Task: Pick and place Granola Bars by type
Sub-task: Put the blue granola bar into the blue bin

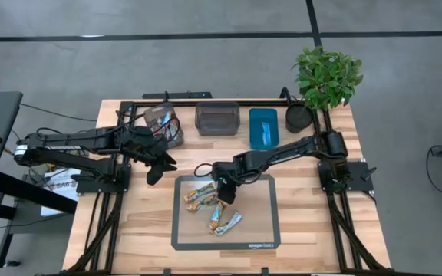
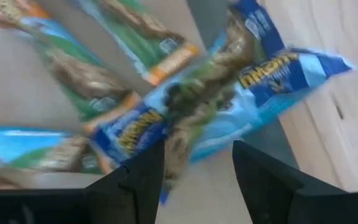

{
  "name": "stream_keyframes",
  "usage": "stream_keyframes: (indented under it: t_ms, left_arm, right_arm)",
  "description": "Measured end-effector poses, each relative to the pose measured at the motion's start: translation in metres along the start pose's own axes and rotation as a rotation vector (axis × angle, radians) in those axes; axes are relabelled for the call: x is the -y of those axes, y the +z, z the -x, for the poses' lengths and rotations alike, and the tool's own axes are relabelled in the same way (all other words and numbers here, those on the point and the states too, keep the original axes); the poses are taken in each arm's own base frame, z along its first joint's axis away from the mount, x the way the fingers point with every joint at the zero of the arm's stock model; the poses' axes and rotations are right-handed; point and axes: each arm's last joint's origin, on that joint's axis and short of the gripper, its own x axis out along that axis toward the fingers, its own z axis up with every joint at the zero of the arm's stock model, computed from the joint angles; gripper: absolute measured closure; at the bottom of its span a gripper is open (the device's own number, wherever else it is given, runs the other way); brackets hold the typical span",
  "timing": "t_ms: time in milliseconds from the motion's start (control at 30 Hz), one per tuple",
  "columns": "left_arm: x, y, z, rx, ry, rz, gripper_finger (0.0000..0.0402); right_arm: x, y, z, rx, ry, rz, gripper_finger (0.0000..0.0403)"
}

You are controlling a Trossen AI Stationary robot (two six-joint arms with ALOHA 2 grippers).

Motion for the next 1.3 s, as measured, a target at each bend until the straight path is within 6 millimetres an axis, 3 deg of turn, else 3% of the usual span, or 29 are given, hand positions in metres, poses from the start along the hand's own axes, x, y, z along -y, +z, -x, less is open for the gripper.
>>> stream_keyframes:
  t_ms: [233,467,567,767,967,1133,1300]
  left_arm:
    - [0.000,0.000,0.000,0.000,-0.001,-0.021,0.0288]
    - [0.000,0.000,0.000,0.000,-0.002,-0.022,0.0288]
    - [0.000,0.000,0.000,0.001,-0.002,-0.022,0.0288]
    - [0.000,0.000,0.000,0.000,-0.002,-0.022,0.0288]
    - [0.000,0.000,0.000,0.001,-0.001,-0.022,0.0288]
    - [0.000,0.000,0.000,0.001,0.001,-0.022,0.0288]
    - [-0.001,0.001,-0.001,0.017,0.020,-0.023,0.0288]
  right_arm:
    - [0.008,0.004,-0.019,-0.029,-0.018,-0.020,0.0227]
    - [0.012,0.005,-0.020,-0.032,-0.020,-0.031,0.0235]
    - [0.016,0.007,-0.020,-0.034,-0.016,-0.056,0.0269]
    - [0.017,0.009,-0.018,-0.014,-0.007,-0.060,0.0385]
    - [0.019,0.009,-0.018,-0.018,-0.009,-0.099,0.0395]
    - [0.017,0.018,-0.001,0.044,-0.043,-0.100,0.0400]
    - [0.028,0.028,0.042,0.149,-0.137,-0.106,0.0402]
